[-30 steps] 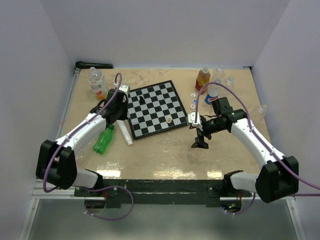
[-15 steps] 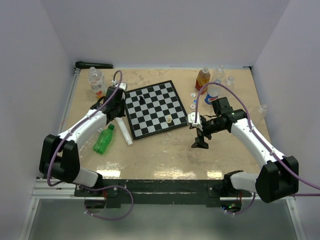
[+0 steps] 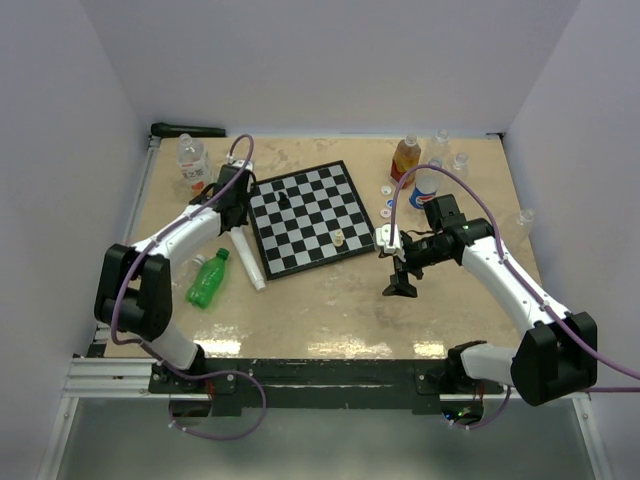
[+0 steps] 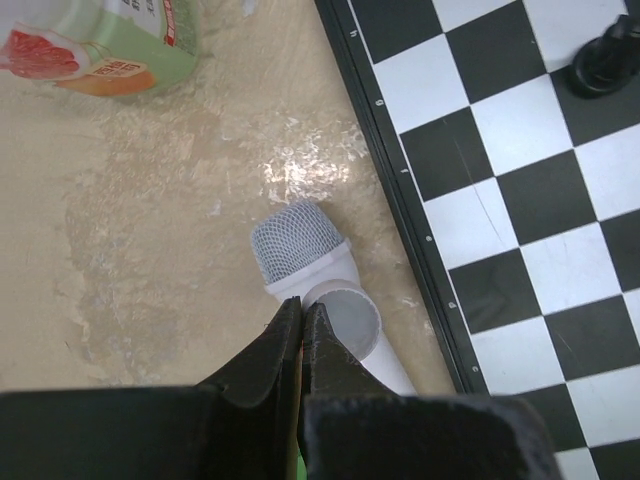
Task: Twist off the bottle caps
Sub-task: Place the bottle cap at the center of the board.
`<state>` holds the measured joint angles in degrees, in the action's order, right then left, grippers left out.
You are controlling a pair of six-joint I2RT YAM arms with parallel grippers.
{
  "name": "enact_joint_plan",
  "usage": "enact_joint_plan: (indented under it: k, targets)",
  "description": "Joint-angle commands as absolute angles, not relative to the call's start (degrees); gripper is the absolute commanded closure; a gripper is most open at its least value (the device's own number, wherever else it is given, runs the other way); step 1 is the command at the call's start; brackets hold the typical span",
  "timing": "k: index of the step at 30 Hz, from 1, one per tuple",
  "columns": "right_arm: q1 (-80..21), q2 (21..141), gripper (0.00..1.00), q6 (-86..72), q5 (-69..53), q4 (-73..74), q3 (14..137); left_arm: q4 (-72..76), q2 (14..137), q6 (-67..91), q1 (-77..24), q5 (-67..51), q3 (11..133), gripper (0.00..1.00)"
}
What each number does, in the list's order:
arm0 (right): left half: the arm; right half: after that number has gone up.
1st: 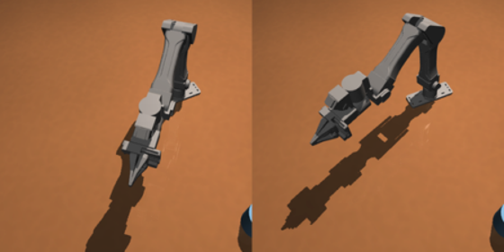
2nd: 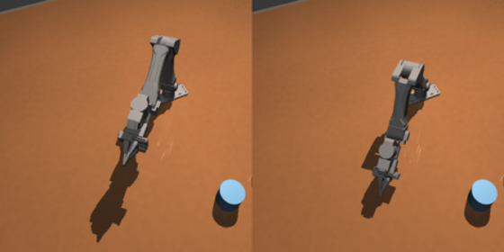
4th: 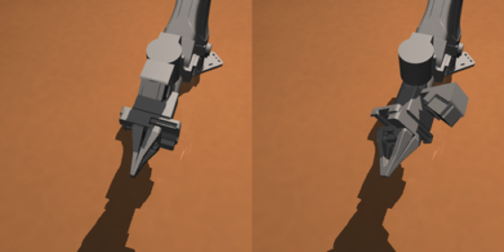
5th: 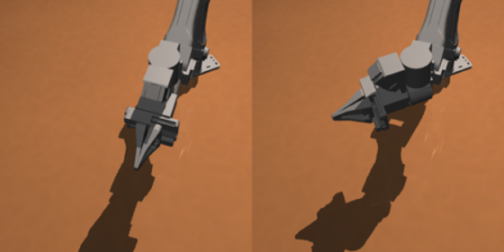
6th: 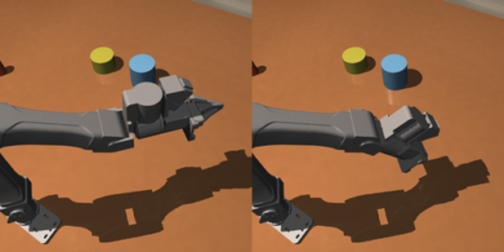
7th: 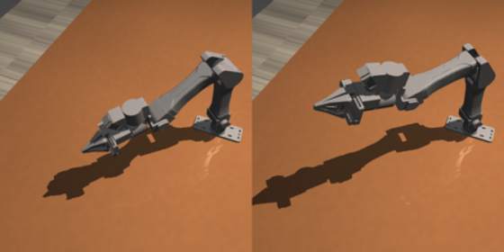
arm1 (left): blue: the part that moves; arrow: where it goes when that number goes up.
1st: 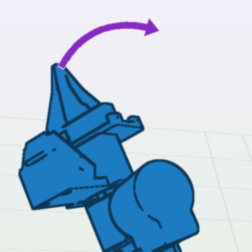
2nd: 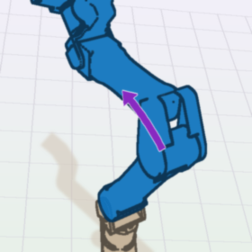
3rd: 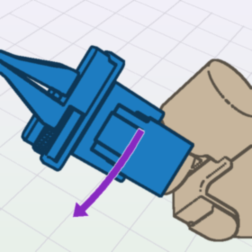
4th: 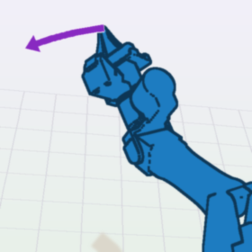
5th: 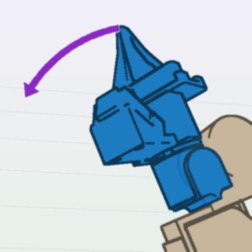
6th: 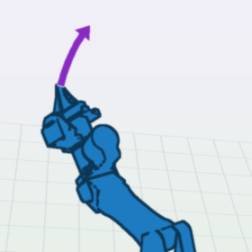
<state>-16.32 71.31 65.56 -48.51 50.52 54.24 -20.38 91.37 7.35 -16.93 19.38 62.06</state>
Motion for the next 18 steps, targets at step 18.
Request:
enact_joint_plan:
  k: [18]
  targets:
    - [-16.08, 70.84, 0.02, 65.48, -48.6, 50.01, 54.05, -8.97, 97.38, 12.92, -2.03, 17.85, 63.81, 1.0]
